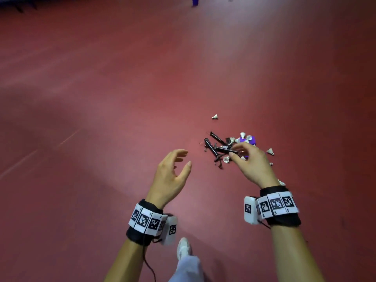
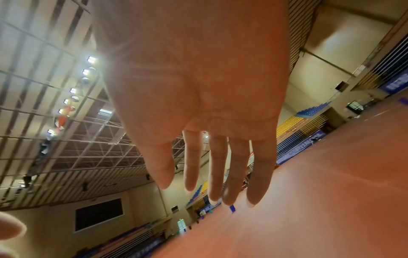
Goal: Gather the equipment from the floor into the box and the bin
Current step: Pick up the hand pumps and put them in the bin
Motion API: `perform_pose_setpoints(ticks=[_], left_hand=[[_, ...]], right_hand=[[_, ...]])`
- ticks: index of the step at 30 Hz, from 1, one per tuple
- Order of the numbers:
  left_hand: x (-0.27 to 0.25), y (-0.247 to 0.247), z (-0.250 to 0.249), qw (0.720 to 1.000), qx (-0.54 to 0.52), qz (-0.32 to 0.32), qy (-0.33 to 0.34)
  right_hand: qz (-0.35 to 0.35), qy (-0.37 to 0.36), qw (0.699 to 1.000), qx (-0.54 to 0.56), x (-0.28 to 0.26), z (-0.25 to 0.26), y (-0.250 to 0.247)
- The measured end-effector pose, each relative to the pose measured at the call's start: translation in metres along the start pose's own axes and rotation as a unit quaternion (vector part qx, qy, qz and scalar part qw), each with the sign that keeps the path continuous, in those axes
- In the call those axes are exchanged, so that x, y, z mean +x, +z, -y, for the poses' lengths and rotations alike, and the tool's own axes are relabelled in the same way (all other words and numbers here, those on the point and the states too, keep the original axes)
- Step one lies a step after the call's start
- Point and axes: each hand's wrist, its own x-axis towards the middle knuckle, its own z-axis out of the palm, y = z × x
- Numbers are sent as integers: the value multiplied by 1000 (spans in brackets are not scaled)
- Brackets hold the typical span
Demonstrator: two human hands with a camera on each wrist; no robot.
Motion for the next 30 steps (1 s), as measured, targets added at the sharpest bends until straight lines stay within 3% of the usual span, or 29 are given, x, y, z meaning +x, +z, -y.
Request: perform_pose_setpoints(ticks=[5,14,19,24,30], left_hand=[[89,20,46,999,-2,42,22],[285,18,119,987,23,135,82],[369,49,146,976,30,190,102],[436,85,161,969,44,217,112],[548,127,165,963,75,224,133]], right_hand=[[-12,19,1000,-14,70,-23,14],[-106,46,993,-10,209,-11,50],[-99,77,991,-40,259,-21,51],[-38,145,987,-58,310,-56,38],[-27,180,982,-55,416,-101,16]])
